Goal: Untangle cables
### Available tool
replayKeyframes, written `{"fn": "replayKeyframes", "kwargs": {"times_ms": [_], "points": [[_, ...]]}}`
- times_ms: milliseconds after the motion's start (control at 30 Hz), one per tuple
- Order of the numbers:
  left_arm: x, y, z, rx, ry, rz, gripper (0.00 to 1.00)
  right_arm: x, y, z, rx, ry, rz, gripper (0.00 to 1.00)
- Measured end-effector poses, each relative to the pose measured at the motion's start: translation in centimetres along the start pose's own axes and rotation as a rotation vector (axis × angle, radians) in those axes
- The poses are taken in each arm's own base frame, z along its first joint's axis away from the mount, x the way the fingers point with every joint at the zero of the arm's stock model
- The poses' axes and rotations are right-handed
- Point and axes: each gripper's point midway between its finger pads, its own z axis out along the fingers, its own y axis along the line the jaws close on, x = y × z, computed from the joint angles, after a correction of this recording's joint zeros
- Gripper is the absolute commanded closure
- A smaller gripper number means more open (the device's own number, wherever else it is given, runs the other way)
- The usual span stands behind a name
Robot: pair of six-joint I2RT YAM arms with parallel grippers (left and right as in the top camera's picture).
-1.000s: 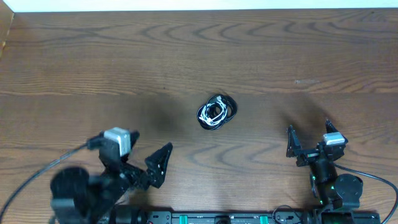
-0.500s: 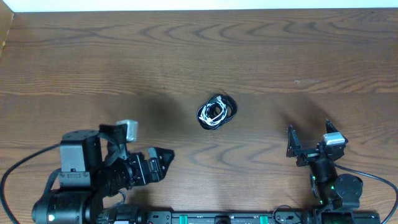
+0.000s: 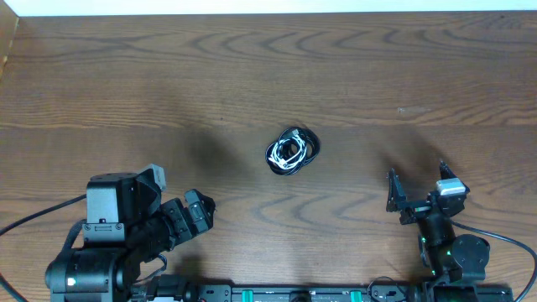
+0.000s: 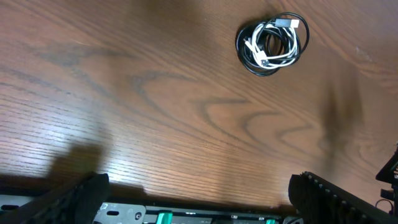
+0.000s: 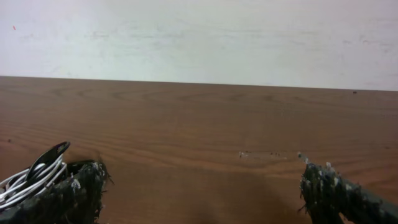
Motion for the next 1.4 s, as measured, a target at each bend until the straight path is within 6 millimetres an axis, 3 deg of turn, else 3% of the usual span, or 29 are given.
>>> {"fn": "replayKeyframes", "kwargs": {"times_ms": [100,300,367,433,500,600,767,1067,1200,1400], "points": [[-0.1,0.0,0.1,0.001,-0.004,0.001,0.02,-0.2,0.8,0.0,-0.047,-0.006,0.053,0.01],[-0.5,0.3,1.3,-0.002,-0.006,0.009,0.02,-1.1,5.9,-1.1,-0.355,0.030,0.392,0.01],[-0.6,0.3,1.4,-0.004,-0.007,0.011,0.02,-3.4,7.3,-1.8,-0.458,-0.032,0.441,0.01],[-0.8,0.2,1.5,0.000,-0.017,0.015,0.02,-8.5,9.1,-4.1,-0.611,-0.217,0.386,0.01],[-1.0,0.4,1.5,-0.009,-0.024,0.018,0.02,-11.6,10.1,-6.2,-0.692,-0.322,0.333,0.01],[-1.1,0.6,1.5,-0.021,-0.030,0.018,0.02,-14.7,10.4,-7.6,-0.703,-0.356,0.319,0.01],[-1.2,0.8,1.4,-0.032,-0.035,0.017,0.02,-19.2,9.9,-8.6,-0.584,-0.250,0.278,0.01],[-1.2,0.8,1.5,-0.035,-0.039,0.018,0.02,-21.7,9.8,-8.3,-0.474,0.211,0.252,0.01],[-1.2,0.9,1.5,-0.036,-0.037,0.017,0.02,-23.6,10.6,-7.2,-0.555,0.256,0.274,0.01],[-1.1,0.9,1.5,-0.037,-0.034,0.016,0.02,-24.0,12.2,-7.2,-0.692,0.304,0.355,0.01]]}}
